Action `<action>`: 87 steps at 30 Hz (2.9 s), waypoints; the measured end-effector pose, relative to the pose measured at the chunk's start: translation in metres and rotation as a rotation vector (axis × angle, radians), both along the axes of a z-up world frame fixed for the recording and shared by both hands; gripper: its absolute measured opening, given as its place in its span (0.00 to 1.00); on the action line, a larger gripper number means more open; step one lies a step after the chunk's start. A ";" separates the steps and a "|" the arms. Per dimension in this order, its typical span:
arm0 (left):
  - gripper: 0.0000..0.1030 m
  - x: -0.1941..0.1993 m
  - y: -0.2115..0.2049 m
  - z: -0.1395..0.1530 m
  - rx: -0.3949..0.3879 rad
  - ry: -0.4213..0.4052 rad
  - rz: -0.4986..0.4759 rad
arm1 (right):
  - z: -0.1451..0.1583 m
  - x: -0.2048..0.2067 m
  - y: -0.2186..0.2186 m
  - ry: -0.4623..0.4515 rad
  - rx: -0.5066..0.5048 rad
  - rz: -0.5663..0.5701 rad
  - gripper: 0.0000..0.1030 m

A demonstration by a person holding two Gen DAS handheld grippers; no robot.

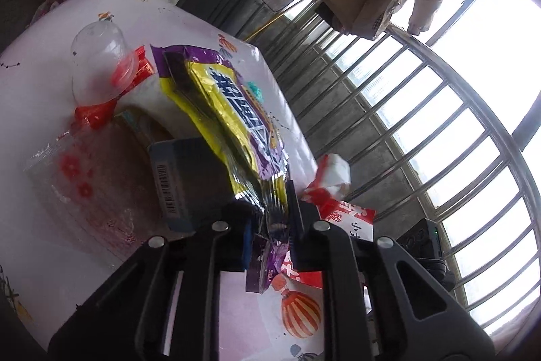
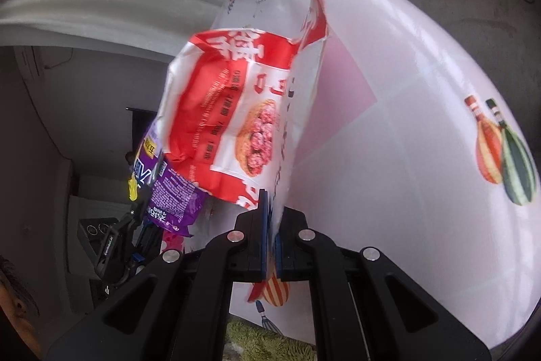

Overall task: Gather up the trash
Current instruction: 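Carry both snack bags over the blue wastebasket and open both tools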

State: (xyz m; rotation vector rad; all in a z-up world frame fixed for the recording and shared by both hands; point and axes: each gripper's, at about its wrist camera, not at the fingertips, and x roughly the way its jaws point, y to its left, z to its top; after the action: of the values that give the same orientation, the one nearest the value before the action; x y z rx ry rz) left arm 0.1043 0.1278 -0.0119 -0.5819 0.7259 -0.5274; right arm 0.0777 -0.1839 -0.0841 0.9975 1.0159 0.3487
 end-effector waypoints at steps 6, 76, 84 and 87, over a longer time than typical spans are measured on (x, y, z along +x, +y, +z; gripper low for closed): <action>0.10 -0.016 -0.006 0.027 -0.020 -0.084 -0.021 | 0.036 -0.014 -0.017 -0.083 -0.055 -0.028 0.03; 0.53 0.034 -0.486 -0.037 0.436 0.083 -0.791 | -0.133 -0.124 -0.375 0.446 -0.578 -0.597 0.61; 0.53 0.028 -0.368 0.002 0.392 0.068 -0.715 | -0.189 -0.102 -0.388 0.621 -0.620 -0.497 0.36; 0.53 0.024 -0.317 0.008 0.385 0.073 -0.646 | -0.210 -0.105 -0.387 0.682 -0.582 -0.499 0.10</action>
State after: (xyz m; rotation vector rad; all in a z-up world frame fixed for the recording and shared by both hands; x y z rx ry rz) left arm 0.1279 -0.1889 -0.0039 0.0093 1.0594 -0.9358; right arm -0.0276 -0.5714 -0.2939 0.7971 1.3163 -0.7156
